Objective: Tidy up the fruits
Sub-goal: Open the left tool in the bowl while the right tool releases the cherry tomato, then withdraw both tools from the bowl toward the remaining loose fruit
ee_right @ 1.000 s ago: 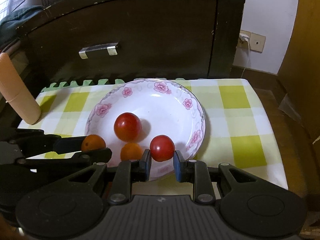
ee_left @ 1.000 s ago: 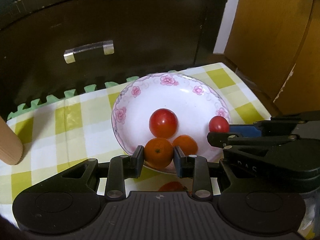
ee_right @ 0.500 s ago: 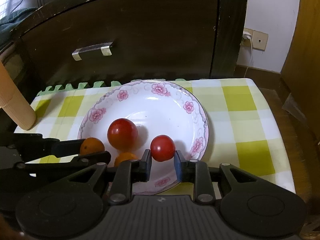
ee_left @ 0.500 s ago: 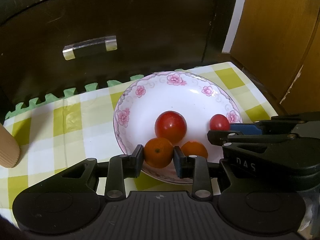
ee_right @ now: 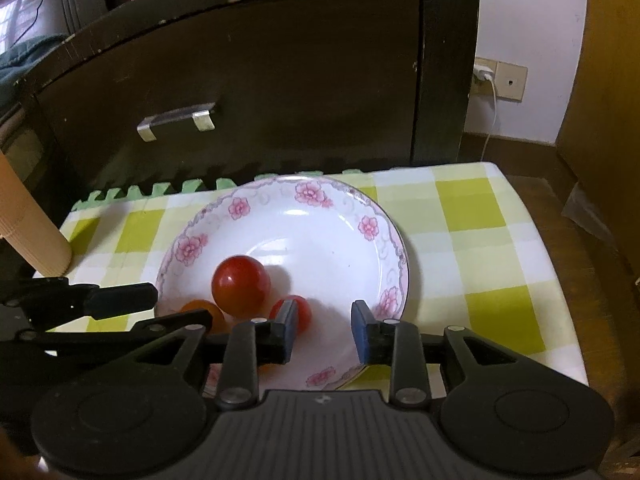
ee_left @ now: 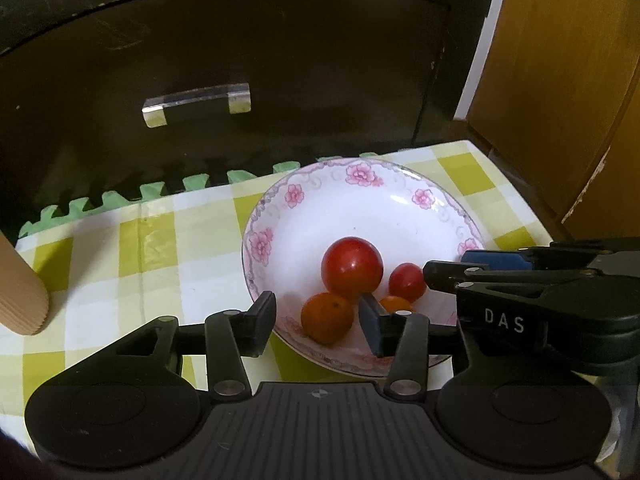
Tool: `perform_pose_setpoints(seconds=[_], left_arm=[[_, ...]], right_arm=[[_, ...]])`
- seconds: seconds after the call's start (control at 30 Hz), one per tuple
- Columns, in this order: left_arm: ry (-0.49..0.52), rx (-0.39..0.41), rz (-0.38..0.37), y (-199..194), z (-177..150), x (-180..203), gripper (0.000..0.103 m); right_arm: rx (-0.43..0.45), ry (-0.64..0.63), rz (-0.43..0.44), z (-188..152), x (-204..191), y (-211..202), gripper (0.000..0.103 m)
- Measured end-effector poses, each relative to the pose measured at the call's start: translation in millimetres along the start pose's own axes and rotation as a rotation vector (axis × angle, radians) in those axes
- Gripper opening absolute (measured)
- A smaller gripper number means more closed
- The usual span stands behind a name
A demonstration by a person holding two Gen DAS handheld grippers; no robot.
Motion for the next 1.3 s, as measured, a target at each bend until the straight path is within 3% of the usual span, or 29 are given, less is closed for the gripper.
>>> perform_pose_setpoints(seconds=[0.43, 1.3], left_arm=[[0.006, 0.033, -0.006, -17, 2, 3, 0.06], [0.025, 0.037, -0.011, -50, -24, 4, 0.063]], right_arm=[[0.047, 0.018, -0.01, 8, 0, -25, 0.031], [0.035, 0.003, -0.022, -22, -20, -60, 0.031]])
Point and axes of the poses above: each gripper's, at about its wrist camera, not at the fingertips, and y roughly the way its jaws point, x to its right, z to its top, the point moved 10 cm from there along y, roughly the way its jaws point, and after that the axes turned 15 degrees about -y, right-handed, at the moved point
